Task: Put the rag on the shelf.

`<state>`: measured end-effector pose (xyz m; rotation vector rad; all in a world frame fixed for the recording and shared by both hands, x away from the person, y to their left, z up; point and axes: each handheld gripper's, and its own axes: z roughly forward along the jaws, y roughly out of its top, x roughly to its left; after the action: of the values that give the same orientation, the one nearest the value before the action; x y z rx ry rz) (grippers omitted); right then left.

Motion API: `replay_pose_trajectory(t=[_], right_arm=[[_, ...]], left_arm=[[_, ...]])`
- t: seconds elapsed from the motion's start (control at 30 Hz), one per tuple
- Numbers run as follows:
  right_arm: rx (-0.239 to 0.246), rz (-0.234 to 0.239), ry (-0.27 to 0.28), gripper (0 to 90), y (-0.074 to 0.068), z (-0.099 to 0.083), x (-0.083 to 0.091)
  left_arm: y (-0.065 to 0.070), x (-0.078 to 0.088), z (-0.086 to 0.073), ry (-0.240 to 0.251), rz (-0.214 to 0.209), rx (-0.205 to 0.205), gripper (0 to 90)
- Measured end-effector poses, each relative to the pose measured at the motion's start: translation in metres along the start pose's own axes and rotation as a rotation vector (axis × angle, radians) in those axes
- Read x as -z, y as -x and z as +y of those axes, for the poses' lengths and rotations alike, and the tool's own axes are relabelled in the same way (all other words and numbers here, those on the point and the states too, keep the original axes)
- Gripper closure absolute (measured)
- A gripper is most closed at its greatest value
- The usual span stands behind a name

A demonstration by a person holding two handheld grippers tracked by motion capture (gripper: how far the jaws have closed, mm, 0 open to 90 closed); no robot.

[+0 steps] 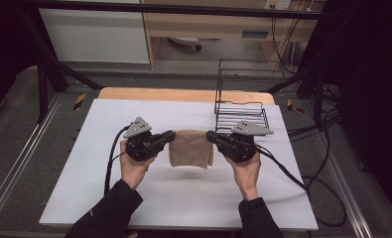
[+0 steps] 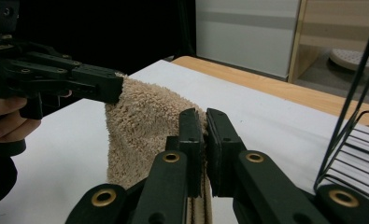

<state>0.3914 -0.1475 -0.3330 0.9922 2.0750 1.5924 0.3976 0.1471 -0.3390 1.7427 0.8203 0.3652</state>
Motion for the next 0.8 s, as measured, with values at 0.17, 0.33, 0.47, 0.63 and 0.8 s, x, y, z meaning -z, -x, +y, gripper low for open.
replay_pose_trajectory(t=[0.17,0.33,0.47,0.63,0.8], right_arm=[[0.01,-0.012,0.016,85.5,0.002,0.004,0.007],[0.017,-0.04,0.034,85.5,0.006,0.009,0.016],[0.022,-0.053,0.054,85.5,0.009,0.013,0.022],[0.028,-0.072,0.077,85.5,0.014,0.017,0.029],[0.031,-0.085,0.093,85.5,0.017,0.021,0.036]], left_arm=[[0.005,-0.004,0.006,0.025,-0.004,-0.006,84.7],[0.01,-0.009,0.013,0.049,-0.01,-0.009,84.7],[0.014,-0.014,0.019,0.067,-0.013,-0.017,84.7],[0.019,-0.019,0.027,0.089,-0.017,-0.022,84.7],[0.023,-0.027,0.035,0.102,-0.019,-0.028,84.7]])
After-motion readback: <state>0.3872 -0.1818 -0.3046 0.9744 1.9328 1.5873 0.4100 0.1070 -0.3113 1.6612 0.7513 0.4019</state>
